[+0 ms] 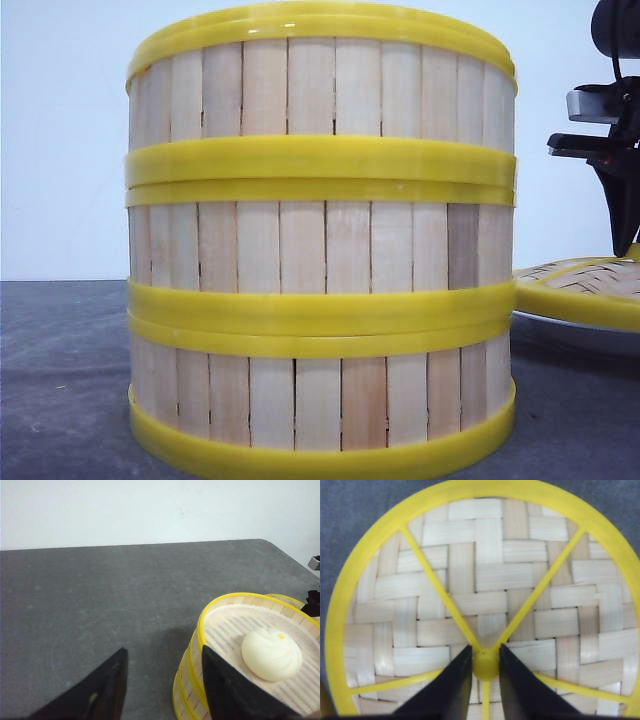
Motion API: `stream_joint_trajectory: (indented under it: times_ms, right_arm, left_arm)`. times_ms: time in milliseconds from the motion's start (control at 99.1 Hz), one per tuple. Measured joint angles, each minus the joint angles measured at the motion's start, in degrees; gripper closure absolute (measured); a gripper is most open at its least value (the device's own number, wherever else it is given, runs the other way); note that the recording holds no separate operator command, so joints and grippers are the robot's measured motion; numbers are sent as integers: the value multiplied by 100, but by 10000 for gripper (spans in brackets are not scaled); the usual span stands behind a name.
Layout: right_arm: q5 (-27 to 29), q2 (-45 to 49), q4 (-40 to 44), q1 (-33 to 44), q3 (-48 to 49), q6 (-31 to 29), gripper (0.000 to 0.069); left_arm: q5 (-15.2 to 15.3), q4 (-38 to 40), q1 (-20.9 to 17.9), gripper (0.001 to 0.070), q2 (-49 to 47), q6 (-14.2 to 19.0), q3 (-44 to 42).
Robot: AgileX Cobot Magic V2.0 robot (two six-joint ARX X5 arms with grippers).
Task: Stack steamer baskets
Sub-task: 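Move the right gripper over the bamboo lid and grasp its center hub, then lift the lid with the right gripper and lower it onto the top basket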
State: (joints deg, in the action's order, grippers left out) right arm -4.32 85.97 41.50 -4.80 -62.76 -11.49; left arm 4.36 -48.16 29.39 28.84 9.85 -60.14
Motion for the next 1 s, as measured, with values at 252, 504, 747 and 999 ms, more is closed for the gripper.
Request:
stream_joint_trajectory:
  times_ms: [252, 504, 747, 999]
  right_arm:
    - [0, 0, 9, 0, -9, 11, 633]
    - [-9, -13, 466, -4, -221, 138, 633]
    - [-9, -374, 1137, -9, -1143, 420, 633]
    - [-162, -551, 2166, -184, -2594, 662, 634]
  left_arm:
    - [15, 0, 0, 434, 0, 0, 0]
    - [17, 0, 0, 434, 0, 2, 0]
    - [17, -4, 0, 434, 0, 2, 0]
    - [17, -26, 0, 434, 0, 0, 0]
